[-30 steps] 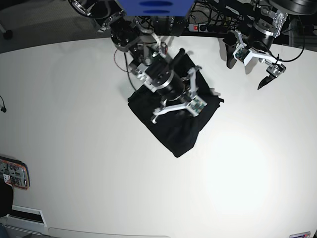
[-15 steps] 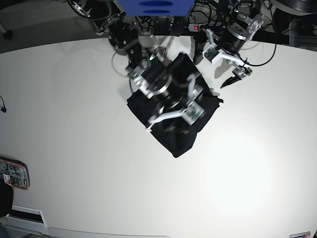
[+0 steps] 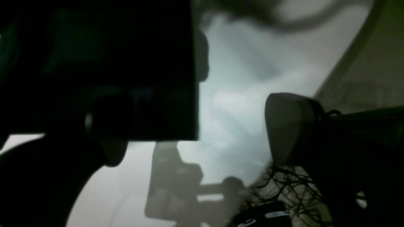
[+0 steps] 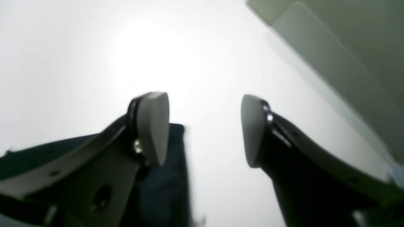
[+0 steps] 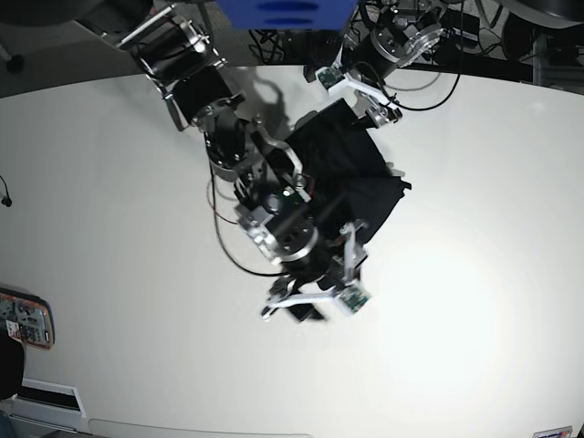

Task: Fold the T-shirt properly
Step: 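Drag the folded bundle with the right gripper toward the table center, then grasp the bundle's sides with both grippers and square it up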

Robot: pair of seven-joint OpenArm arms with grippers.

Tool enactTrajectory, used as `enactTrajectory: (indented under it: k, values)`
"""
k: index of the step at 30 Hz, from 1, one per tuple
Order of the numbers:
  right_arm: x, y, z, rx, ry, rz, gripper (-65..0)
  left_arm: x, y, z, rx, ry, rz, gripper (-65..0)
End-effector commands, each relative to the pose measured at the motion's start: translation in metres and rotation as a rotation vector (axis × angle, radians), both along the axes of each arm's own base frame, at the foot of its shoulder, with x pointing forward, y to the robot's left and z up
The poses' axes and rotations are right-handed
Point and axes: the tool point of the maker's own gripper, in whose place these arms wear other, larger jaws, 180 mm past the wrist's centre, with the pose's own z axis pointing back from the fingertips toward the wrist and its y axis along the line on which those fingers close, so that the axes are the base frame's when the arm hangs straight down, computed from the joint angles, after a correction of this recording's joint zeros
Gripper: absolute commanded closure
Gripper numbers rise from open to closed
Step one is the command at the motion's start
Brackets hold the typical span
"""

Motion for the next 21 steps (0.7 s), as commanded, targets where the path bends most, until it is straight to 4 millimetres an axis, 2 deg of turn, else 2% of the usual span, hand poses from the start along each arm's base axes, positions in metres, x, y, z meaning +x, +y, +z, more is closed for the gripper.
enactTrajectory:
  k: [1,4,11,16,21]
  values:
    - [0.008,0.007,0.008,0.016,-0.021,0.006,-34.7,0.001,-0.001,0.004,-0.009,-0.010,0.002,-65.0]
    - [0.014,0.016,-0.024,-0.030,0.065,0.007,-34.7,0.013,0.000,0.007,-0.006,-0.038,0.003,-65.0]
    - [0.032,0.002,-0.086,-0.137,0.188,-0.005,-34.7,0.019,0.001,0.009,-0.005,-0.052,0.011,-65.0]
    - [0.032,-0.014,-0.122,-0.211,0.273,-0.021,-34.7,0.038,0.032,0.010,0.042,-0.081,0.086,-65.0]
    - [0.032,-0.015,-0.122,-0.208,0.269,-0.019,-34.7,0.071,0.075,0.015,0.085,-0.134,0.245,-65.0]
